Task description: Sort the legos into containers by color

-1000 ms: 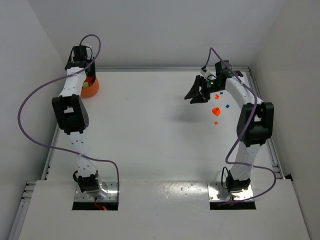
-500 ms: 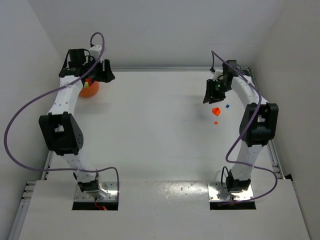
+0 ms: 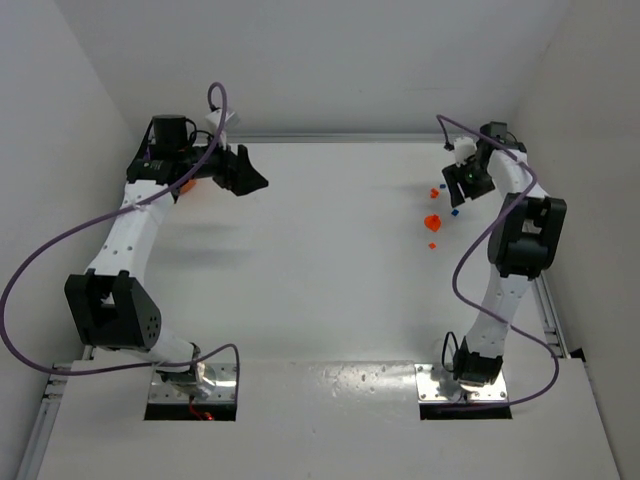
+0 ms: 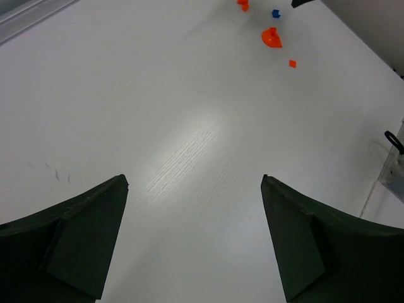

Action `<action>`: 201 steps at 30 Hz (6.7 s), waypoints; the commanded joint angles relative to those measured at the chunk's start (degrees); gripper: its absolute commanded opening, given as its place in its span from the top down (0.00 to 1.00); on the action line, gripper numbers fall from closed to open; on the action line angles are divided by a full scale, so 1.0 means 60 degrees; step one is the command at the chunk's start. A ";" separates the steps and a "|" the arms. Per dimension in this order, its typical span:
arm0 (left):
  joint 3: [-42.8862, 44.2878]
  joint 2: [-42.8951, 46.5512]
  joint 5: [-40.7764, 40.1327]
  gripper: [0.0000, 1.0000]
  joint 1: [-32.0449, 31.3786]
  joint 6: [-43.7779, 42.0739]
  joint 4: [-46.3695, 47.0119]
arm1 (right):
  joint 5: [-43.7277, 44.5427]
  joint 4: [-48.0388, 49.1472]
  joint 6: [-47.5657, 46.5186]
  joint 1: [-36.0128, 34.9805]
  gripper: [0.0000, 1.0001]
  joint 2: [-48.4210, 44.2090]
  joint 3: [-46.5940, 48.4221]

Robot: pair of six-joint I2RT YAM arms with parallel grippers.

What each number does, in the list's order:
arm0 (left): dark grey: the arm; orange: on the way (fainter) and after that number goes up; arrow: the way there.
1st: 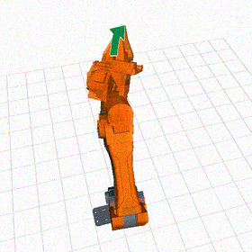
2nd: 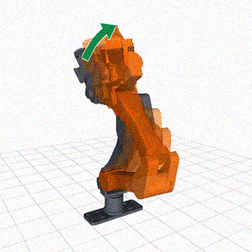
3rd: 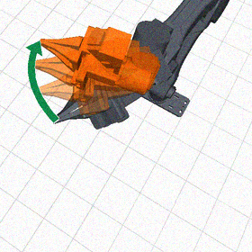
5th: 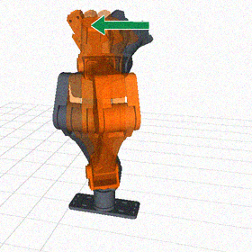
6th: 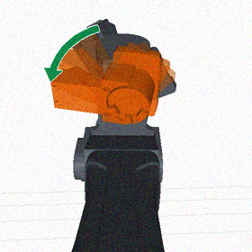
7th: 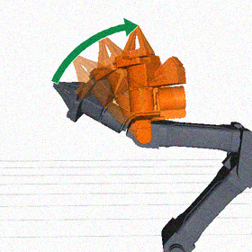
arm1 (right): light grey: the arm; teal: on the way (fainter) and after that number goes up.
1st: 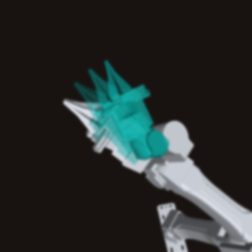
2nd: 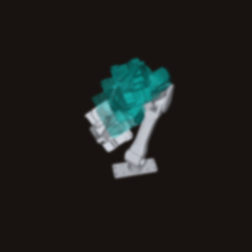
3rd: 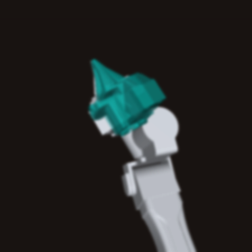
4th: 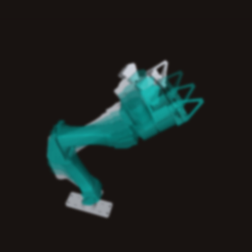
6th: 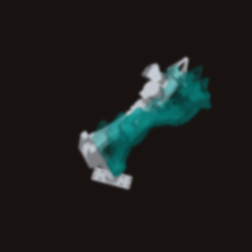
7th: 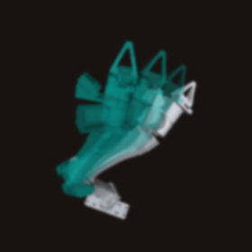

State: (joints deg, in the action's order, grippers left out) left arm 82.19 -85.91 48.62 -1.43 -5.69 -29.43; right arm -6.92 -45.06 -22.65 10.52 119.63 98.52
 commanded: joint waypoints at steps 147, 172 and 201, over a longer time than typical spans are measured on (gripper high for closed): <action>-0.2097 -0.1723 0.0671 0.89 -0.2620 0.2868 0.4102 | -1.0815 1.2024 1.9980 -0.3776 0.53 -0.0823 -0.5391; 0.5563 -0.5721 -0.4498 0.93 0.2480 -0.0076 -0.1130 | -0.9072 0.3686 1.0940 -0.2619 0.50 -0.0911 -0.1743; 0.6765 -0.7170 -0.6258 0.78 0.2480 0.0011 -0.0368 | -0.9247 0.3950 1.1027 -0.2618 0.49 -0.0911 -0.1830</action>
State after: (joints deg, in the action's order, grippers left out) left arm 119.77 -128.66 11.75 13.54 -5.78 -33.65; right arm -61.56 -22.90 43.94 -5.37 115.92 86.26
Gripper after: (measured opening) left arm 0.251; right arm 0.514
